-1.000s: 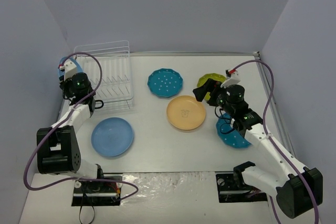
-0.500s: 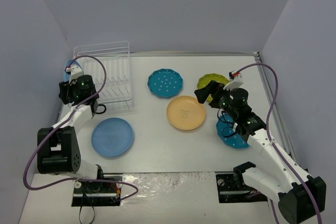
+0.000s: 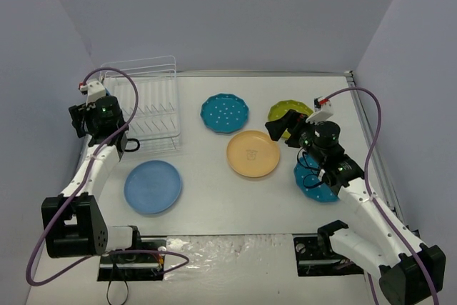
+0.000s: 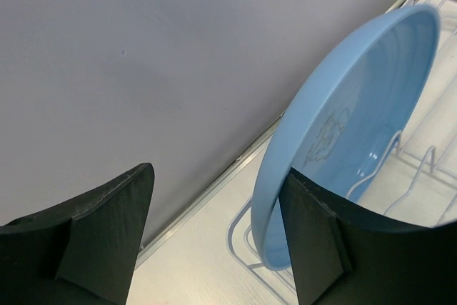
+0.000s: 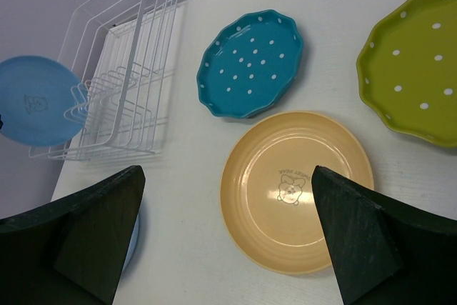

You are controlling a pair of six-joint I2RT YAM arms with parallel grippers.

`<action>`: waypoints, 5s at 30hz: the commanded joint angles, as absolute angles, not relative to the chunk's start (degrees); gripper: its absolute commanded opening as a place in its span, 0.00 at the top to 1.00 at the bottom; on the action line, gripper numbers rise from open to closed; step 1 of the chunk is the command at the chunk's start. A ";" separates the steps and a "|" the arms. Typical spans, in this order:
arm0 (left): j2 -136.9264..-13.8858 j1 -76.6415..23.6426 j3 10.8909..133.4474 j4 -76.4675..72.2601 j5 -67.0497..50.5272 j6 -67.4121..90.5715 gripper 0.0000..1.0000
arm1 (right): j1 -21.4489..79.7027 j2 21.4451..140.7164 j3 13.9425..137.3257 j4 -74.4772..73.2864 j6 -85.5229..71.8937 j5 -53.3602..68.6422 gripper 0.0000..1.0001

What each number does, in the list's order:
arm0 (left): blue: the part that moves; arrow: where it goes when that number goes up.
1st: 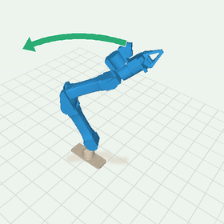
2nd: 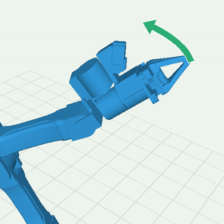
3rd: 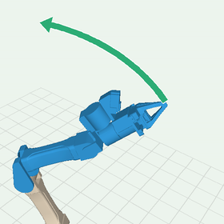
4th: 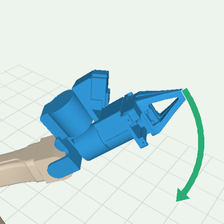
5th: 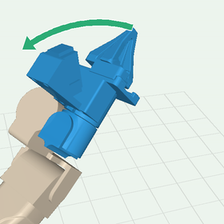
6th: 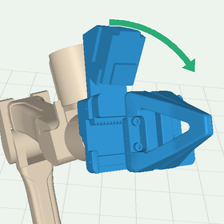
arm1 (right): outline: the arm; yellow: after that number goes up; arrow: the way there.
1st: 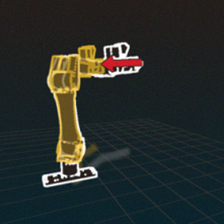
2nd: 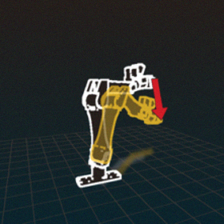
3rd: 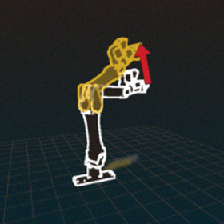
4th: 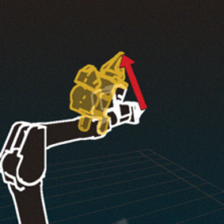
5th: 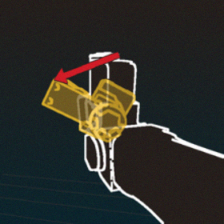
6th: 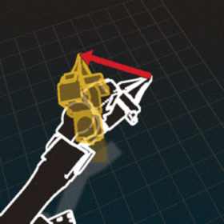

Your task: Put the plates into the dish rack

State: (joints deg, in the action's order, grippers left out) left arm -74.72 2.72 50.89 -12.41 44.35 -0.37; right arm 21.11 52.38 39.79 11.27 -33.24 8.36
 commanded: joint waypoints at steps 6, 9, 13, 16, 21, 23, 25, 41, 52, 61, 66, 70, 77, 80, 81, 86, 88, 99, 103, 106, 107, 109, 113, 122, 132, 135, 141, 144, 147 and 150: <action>-70.26 2.41 58.67 -8.00 40.81 3.09 0.29 | 22.14 52.75 40.59 14.37 -34.05 8.86 0.00; -69.16 2.37 59.78 -6.58 40.33 3.71 0.28 | 22.60 53.78 40.97 14.33 -34.10 9.23 0.00; -68.38 2.46 60.73 -6.06 39.46 3.78 0.27 | 23.12 54.05 41.40 14.41 -34.01 8.97 0.00; -68.46 2.37 61.63 -5.24 38.40 4.16 0.26 | 23.48 54.51 41.66 14.33 -33.75 8.97 0.00; -67.77 2.32 63.74 -1.76 37.39 6.61 0.25 | 24.42 55.97 42.11 14.74 -33.39 10.27 0.00; -67.04 2.35 66.39 1.61 35.69 8.08 0.24 | 25.07 57.61 42.52 15.05 -33.25 11.46 0.00; -66.77 2.26 69.87 9.01 33.72 10.23 0.23 | 26.28 59.41 42.54 15.68 -33.60 12.25 0.00; -53.49 1.24 78.99 38.23 2.35 25.41 0.23 | 52.12 96.83 51.94 32.24 -41.84 8.96 0.08; -47.36 1.23 74.32 40.33 -2.68 25.76 0.23 | 58.20 112.72 64.03 33.49 -43.79 9.32 0.11; -46.56 1.18 73.26 40.44 -4.93 26.04 0.23 | 59.91 116.68 69.31 29.35 -43.81 6.94 0.19; -46.41 1.16 73.32 40.38 -5.45 26.46 0.23 | 61.49 118.99 72.16 26.90 -43.75 5.53 0.28; -46.14 1.23 73.48 40.66 -5.54 26.37 0.23 | 62.14 120.25 73.45 25.74 -43.59 4.22 0.37; -45.65 1.23 73.65 41.13 -5.64 26.28 0.23 | 62.38 121.43 74.95 23.47 -43.63 2.60 0.55; -45.65 1.23 73.63 41.22 -5.82 26.30 0.23 | 62.38 121.43 74.95 22.73 -43.68 1.92 0.69; -45.78 1.23 73.57 41.22 -5.88 26.36 0.22 | 62.32 121.30 74.89 22.60 -43.68 1.85 0.79; -45.76 1.23 73.45 41.11 -6.00 26.68 0.23 | 62.29 119.34 73.97 20.80 -42.95 0.55 1.00; -45.76 1.23 73.39 41.02 -6.20 26.88 0.23 | 62.15 116.81 72.70 20.22 -42.38 -0.64 1.00; -47.27 1.21 72.22 39.31 -8.31 29.07 0.23 | 58.11 93.90 64.46 12.52 -38.87 -9.03 1.00; -48.91 1.23 71.05 37.75 -9.79 29.93 0.23 | 56.22 86.39 62.02 10.41 -37.89 -9.98 1.00; -50.43 1.23 69.62 35.59 -12.43 31.22 0.22 | 54.41 82.45 60.72 9.92 -37.97 -10.46 1.00; -51.03 1.21 68.82 34.63 -13.56 31.78 0.22 | 53.71 80.94 60.27 9.80 -37.99 -10.39 1.00; -52.26 1.18 67.07 32.20 -15.64 33.09 0.22 | 52.38 79.28 59.82 9.59 -38.01 -10.20 1.00; -54.52 1.14 65.09 28.83 -22.42 35.11 0.22 | 50.84 77.04 59.76 9.24 -37.71 -10.03 1.00; -59.63 1.14 59.94 15.30 -41.90 42.13 0.21 | 48.51 73.70 58.78 9.13 -37.62 -9.14 1.00; -62.49 -1.74 55.06 3.93 -51.00 48.81 0.17 | 47.09 71.73 58.07 9.23 -37.62 -7.44 1.00; -63.34 -3.42 53.45 -0.59 -52.67 51.20 0.17 | 46.79 71.19 58.15 9.23 -37.59 -7.32 1.00; -64.31 -5.39 52.60 -2.59 -54.14 51.68 0.17 | 46.01 70.09 58.10 9.13 -37.27 -7.02 1.00; -64.13 -5.55 52.21 -2.70 -54.26 52.16 0.20 | 45.67 69.77 58.08 9.07 -37.16 -6.86 1.00; -63.81 -5.62 52.21 -3.07 -54.66 52.55 0.26 | 45.27 69.78 58.01 9.05 -37.00 -6.60 1.00; -63.50 -5.62 52.60 -2.34 -54.93 52.49 0.36 | 44.78 69.63 57.85 8.96 -36.83 -6.44 1.00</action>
